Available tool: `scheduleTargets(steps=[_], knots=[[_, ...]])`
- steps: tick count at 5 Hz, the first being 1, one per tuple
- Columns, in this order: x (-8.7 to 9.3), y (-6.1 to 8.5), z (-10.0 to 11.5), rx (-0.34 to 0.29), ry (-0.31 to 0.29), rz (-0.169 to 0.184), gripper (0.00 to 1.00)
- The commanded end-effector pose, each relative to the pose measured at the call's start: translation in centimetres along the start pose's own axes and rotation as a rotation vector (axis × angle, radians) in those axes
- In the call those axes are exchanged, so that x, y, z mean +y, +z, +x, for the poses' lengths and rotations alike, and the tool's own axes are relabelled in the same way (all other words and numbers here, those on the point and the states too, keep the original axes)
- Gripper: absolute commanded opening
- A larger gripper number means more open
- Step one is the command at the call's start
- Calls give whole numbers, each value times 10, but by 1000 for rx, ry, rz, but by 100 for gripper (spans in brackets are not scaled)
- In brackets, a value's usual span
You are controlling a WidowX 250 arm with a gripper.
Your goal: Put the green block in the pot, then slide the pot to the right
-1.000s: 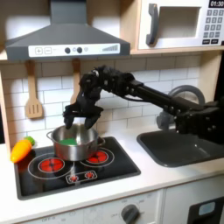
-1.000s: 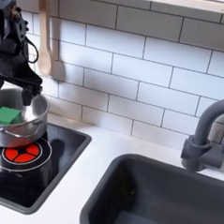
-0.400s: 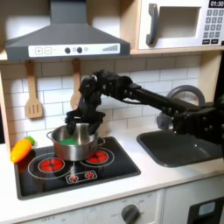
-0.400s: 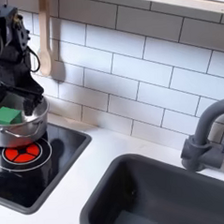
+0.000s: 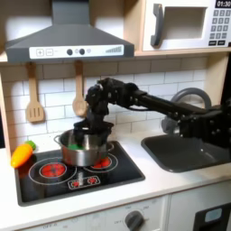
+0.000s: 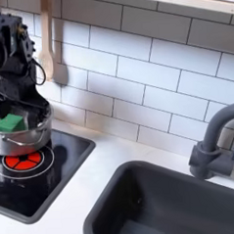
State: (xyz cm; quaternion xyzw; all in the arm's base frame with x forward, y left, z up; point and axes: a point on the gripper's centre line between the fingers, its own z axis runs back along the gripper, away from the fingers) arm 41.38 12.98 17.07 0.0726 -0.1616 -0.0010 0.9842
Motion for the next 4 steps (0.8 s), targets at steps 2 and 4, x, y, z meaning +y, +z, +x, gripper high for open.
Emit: scheduleTargets(steps=[2,4], knots=[[-34,15,-15,-2,-39,-36,100],[-52,20,-20,3,-38,-48,100]])
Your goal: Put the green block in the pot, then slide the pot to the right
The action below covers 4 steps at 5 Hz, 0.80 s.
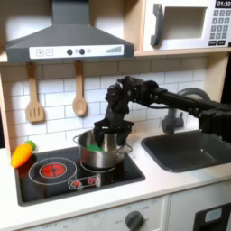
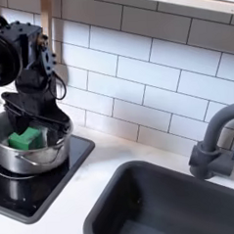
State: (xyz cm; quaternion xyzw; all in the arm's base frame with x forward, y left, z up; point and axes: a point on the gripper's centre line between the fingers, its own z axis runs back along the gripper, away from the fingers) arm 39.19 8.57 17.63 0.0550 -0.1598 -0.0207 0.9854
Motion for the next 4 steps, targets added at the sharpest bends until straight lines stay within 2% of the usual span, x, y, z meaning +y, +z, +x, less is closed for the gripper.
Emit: scheduleTargets(steps=[1,2,4], knots=[[-16,0,-3,5,-3,-10,100],[-21,-2,-3,15,-6,-20,100],[-23,9,2,-8,-9,2,100]])
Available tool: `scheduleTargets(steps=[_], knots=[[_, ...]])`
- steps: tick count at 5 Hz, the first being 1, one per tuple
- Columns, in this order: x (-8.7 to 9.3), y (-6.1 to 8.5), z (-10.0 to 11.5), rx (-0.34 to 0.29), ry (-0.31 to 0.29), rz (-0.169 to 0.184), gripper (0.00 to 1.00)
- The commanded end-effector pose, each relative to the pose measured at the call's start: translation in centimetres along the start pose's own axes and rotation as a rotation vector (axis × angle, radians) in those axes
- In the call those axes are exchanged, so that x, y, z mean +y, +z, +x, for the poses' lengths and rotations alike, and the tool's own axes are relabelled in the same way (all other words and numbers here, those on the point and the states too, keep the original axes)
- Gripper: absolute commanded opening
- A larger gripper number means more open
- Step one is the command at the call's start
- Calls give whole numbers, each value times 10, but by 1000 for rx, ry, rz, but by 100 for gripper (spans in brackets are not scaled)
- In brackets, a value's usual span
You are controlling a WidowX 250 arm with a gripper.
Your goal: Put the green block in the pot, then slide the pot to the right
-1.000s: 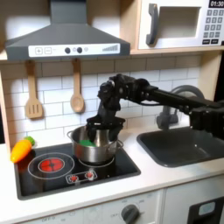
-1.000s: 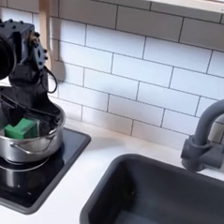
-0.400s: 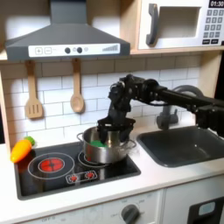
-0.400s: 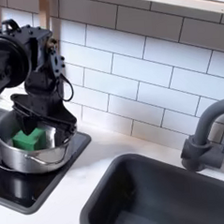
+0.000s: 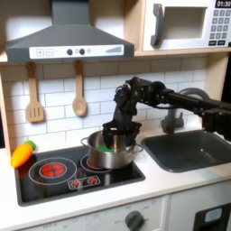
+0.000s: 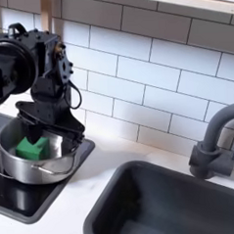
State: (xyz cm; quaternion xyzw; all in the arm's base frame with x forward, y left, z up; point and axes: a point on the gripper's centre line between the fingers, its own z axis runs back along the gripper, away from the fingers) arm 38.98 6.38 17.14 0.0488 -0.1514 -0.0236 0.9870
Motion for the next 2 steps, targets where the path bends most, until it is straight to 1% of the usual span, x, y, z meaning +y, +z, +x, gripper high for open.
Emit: scheduleTargets(steps=[1,2], knots=[[-9,33,6,-66,-14,-1,100],[-5,31,5,-63,-14,11,100]])
